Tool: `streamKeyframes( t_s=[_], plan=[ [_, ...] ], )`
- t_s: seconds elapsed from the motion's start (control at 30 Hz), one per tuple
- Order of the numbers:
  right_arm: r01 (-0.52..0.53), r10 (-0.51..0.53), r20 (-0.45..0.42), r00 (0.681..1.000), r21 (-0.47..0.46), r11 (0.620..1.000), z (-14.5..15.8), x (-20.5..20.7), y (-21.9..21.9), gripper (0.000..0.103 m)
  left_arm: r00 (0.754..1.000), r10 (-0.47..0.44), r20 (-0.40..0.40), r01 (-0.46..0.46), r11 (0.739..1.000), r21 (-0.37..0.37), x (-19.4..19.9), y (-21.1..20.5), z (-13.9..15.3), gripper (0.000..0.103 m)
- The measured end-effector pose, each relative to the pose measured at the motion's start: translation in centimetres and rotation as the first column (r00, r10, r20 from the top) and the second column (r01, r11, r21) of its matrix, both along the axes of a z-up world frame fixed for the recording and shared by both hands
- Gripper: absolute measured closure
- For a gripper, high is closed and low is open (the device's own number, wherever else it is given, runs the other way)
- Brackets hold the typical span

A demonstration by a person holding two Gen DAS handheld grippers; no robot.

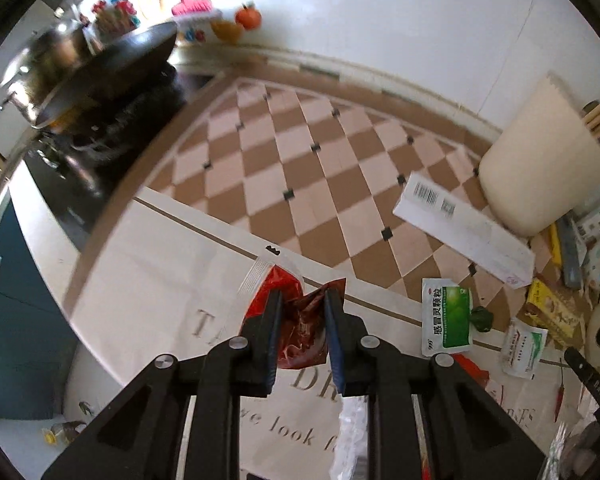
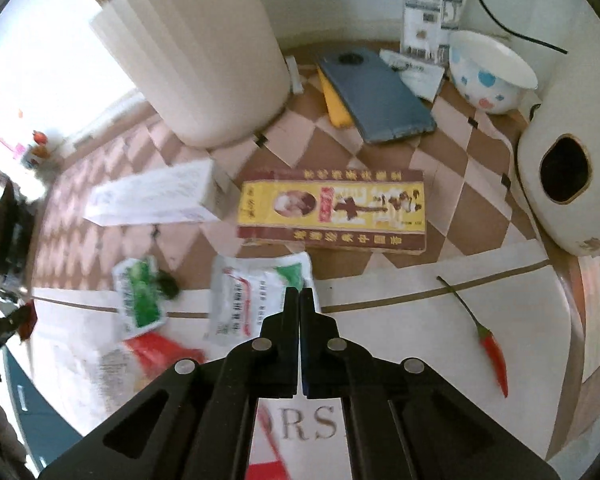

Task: Collect trash
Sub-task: 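Grasp the red wrapper with the left tool while the right tool grasps the white-green sachet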

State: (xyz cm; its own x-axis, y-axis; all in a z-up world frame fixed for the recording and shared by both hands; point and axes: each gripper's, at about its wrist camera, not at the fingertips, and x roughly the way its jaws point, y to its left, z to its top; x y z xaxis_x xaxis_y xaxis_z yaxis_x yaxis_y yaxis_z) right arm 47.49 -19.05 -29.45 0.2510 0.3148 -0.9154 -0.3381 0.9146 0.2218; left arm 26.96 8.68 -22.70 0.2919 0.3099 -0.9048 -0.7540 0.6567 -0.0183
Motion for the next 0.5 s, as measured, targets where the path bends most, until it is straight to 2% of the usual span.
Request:
streamKeyframes(
  t_s=[0.1, 0.17, 0.2, 0.23, 0.27, 0.3, 0.4, 0.5],
  plan=[
    [0.017, -0.017, 0.002, 1.0, 0.047, 0.999, 1.1, 0.5, -0.1, 0.103, 1.0, 0.014, 0.009, -0.014, 0.999, 0.034, -1.6, 1.4, 0.6, 0.086],
    [0.009, -0.007, -0.042, 0.999, 0.051, 0.999, 1.2, 0.7, -0.9, 0.102, 1.0, 0.03, -0.006, -0.03, 0.998, 0.052, -2.1, 1.5, 0.2, 0.086],
    [0.023, -0.02, -0.072, 0.997, 0.042, 0.999, 0.5, 1.0, -1.0, 0.095, 0.999, 0.044, -0.013, -0.043, 0.998, 0.047, -2.1, 1.7, -0.2, 0.086],
    [0.056, -0.054, -0.11, 0.992, 0.009, 0.998, -0.5, 1.4, -1.1, 0.085, 0.998, 0.057, -0.023, -0.056, 0.997, 0.044, -2.2, 1.7, -0.8, 0.086],
    [0.06, -0.063, -0.132, 0.989, -0.031, 0.998, -1.3, 1.5, -1.0, 0.05, 0.997, 0.07, -0.037, -0.069, 0.997, 0.043, -2.2, 1.8, -1.7, 0.086],
    [0.059, -0.067, -0.154, 0.986, -0.054, 0.997, -2.1, 1.8, -0.8, 0.027, 0.996, 0.079, -0.049, -0.077, 0.996, 0.04, -2.1, 1.7, -2.5, 0.086],
    [0.08, -0.087, -0.178, 0.98, -0.05, 0.996, -4.2, 2.1, -0.9, 0.027, 0.99, 0.103, -0.099, -0.101, 0.994, 0.03, -1.7, 1.7, -5.3, 0.086],
    [0.046, -0.061, -0.139, 0.988, -0.108, 0.993, -5.5, 2.1, 0.5, 0.027, 0.983, 0.121, -0.135, -0.121, 0.993, 0.011, -1.5, 1.7, -7.6, 0.086]
  ],
)
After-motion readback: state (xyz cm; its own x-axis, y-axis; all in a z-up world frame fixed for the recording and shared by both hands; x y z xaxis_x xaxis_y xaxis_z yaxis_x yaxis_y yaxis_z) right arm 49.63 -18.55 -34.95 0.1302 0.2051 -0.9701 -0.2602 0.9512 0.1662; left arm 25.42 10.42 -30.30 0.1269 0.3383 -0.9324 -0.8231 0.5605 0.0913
